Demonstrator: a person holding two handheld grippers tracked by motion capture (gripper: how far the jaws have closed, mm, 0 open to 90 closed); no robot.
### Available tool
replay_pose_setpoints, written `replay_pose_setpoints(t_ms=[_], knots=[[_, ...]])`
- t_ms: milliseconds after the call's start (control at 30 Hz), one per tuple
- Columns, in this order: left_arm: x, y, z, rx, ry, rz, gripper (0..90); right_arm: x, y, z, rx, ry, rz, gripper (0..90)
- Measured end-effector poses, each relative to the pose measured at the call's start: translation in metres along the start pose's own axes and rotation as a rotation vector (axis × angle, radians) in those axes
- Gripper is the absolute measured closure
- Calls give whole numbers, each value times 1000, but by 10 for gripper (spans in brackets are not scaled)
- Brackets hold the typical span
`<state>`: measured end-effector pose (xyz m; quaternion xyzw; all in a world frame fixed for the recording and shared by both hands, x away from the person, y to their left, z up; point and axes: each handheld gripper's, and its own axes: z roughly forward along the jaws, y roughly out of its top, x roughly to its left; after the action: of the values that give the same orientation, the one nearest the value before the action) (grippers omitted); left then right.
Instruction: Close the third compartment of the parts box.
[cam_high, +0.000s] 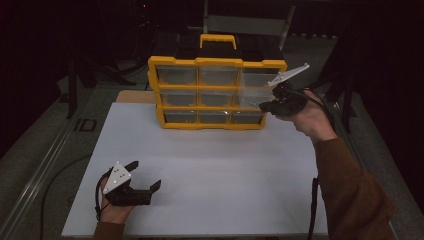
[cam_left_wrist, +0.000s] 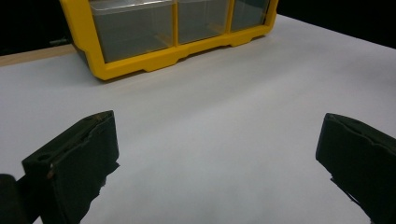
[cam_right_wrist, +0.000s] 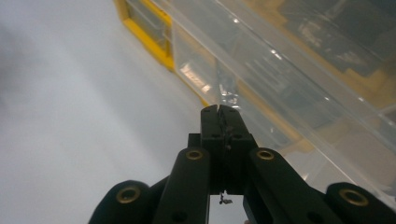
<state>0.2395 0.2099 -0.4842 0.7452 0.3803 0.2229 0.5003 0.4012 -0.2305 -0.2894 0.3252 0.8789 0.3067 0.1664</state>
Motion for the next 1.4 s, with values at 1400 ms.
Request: replay_pose_setpoints(t_ms=[1400], knots=[[1,0,-2,-12,8,-5,1,-5,3,10,-45,-79,43,899]])
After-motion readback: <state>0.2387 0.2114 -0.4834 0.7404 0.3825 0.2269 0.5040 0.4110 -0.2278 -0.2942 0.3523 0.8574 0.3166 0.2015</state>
